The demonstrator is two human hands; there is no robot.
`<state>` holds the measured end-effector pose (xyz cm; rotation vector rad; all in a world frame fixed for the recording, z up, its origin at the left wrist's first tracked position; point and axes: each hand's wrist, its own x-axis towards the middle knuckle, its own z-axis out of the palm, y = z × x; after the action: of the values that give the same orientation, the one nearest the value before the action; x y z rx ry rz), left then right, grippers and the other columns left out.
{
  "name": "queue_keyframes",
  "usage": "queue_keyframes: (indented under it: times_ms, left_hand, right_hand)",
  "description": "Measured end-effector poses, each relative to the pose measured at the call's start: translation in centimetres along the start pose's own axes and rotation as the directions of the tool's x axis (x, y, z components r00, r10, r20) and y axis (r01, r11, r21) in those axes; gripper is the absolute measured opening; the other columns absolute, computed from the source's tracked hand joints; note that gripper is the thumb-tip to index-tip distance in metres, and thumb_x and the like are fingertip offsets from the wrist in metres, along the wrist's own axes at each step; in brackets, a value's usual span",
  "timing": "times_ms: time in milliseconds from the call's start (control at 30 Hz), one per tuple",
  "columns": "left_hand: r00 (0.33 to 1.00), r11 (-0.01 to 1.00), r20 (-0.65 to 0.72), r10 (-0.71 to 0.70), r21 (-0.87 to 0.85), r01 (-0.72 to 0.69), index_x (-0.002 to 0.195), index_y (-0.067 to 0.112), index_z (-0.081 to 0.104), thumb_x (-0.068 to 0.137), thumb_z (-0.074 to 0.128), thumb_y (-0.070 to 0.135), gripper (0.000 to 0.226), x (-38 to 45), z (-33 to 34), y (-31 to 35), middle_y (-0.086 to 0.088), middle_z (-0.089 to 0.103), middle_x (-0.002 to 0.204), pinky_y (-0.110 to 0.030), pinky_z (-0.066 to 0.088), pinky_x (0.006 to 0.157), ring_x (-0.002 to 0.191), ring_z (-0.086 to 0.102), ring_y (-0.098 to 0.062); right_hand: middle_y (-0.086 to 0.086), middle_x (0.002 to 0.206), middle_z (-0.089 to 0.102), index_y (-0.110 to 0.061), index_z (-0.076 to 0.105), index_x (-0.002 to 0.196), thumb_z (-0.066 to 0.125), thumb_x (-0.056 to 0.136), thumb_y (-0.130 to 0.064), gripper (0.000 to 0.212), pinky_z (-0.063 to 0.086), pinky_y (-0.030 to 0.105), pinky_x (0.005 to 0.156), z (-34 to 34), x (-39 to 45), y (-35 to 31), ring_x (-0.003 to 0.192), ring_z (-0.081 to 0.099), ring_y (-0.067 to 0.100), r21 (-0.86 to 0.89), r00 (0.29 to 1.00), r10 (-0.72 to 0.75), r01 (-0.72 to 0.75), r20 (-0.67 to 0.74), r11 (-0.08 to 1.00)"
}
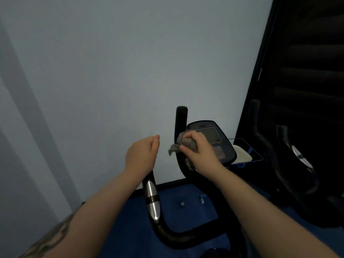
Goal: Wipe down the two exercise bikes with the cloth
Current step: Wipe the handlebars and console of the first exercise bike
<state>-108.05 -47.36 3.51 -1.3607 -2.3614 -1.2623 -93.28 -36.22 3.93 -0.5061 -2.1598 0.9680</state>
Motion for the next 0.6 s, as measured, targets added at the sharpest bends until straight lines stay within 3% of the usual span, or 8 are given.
queue_keyframes:
  times_ms: [100, 167, 200, 333, 400, 500, 600]
  left_hand:
    - [1.000, 1.000, -0.004, -0.002, -0.006, 0.002, 0.055, 0.015, 0.034, 0.103, 0.035, 0.034, 0.052, 0.0, 0.3, 0.0, 0.000, 0.040, 0.052, -0.032, 0.029, 0.051, 0.050, 0.038, -0.015]
    - [1.000, 1.000, -0.015, -0.005, -0.005, 0.005, 0.055, 0.015, 0.033, 0.103, 0.034, 0.035, 0.052, 0.0, 0.4, 0.0, 0.000, 0.039, 0.051, -0.032, 0.028, 0.050, 0.049, 0.036, -0.015]
    - [1.000, 1.000, -0.021, -0.009, -0.002, 0.009, 0.055, 0.015, 0.033, 0.103, 0.034, 0.035, 0.052, 0.0, 0.4, 0.0, 0.000, 0.039, 0.051, -0.032, 0.027, 0.050, 0.048, 0.036, -0.015]
    - [1.000, 1.000, -0.015, -0.019, 0.011, 0.019, 0.055, 0.015, 0.034, 0.103, 0.036, 0.035, 0.052, 0.0, 0.2, -0.1, 0.000, 0.039, 0.051, -0.031, 0.026, 0.049, 0.048, 0.036, -0.014]
    - [1.000, 1.000, -0.005, -0.009, 0.008, 0.009, 0.055, 0.014, 0.034, 0.103, 0.037, 0.035, 0.052, -0.1, 0.1, -0.1, 0.001, 0.039, 0.051, -0.031, 0.025, 0.048, 0.048, 0.036, -0.014]
    - [1.000, 1.000, 0.001, -0.002, -0.002, 0.002, 0.055, 0.015, 0.034, 0.103, 0.037, 0.034, 0.052, 0.0, 0.2, -0.2, 0.001, 0.039, 0.051, -0.031, 0.026, 0.049, 0.048, 0.036, -0.014]
    - [1.000, 1.000, -0.007, -0.004, -0.008, 0.004, 0.054, 0.015, 0.033, 0.102, 0.037, 0.035, 0.052, -0.1, 0.4, -0.2, 0.002, 0.038, 0.050, -0.030, 0.026, 0.049, 0.047, 0.035, -0.014]
  right_hand:
    - [-0.001, 0.097, 0.055, -0.027, 0.054, 0.089, 0.065, 0.091, -0.013, 0.017, 0.041, 0.014, 0.075, -1.7, -2.5, 1.1, 0.086, 0.054, 0.004, 0.027, 0.981, 0.080, -0.086, 0.175, 0.996]
    - [0.006, 0.091, 0.061, -0.023, 0.057, 0.091, 0.066, 0.091, -0.017, 0.010, 0.045, 0.021, 0.074, -4.0, -2.5, 1.1, 0.084, 0.057, 0.010, 0.011, 0.919, 0.147, -0.162, 0.365, 0.987]
    - [0.009, 0.090, 0.062, -0.021, 0.058, 0.092, 0.066, 0.091, -0.017, 0.009, 0.046, 0.022, 0.073, -4.4, -1.9, 0.8, 0.082, 0.058, 0.011, -0.007, 0.909, 0.155, -0.165, 0.387, 0.986]
    - [0.003, 0.102, 0.060, -0.021, 0.051, 0.102, 0.063, 0.091, -0.007, 0.022, 0.045, 0.012, 0.071, -1.1, 0.8, -0.7, 0.086, 0.057, 0.009, 0.147, 0.993, 0.114, -0.108, -0.027, 0.983]
    - [0.003, 0.114, 0.055, -0.025, 0.047, 0.106, 0.062, 0.091, -0.007, 0.028, 0.045, 0.020, 0.080, 1.0, 0.3, -0.2, 0.093, 0.056, 0.010, 0.140, 0.992, 0.093, -0.081, -0.082, 0.987]
    - [-0.005, 0.106, 0.056, -0.023, 0.051, 0.100, 0.059, 0.094, -0.011, 0.015, 0.044, 0.017, 0.076, -0.3, -2.7, 0.7, 0.093, 0.056, 0.002, -0.016, 0.994, 0.104, -0.103, 0.038, 0.995]
    - [-0.005, 0.102, 0.063, -0.025, 0.058, 0.100, 0.064, 0.093, -0.018, 0.011, 0.050, 0.024, 0.082, -4.2, -3.8, 0.6, 0.096, 0.060, 0.008, -0.169, 0.947, 0.145, -0.099, 0.285, 0.981]
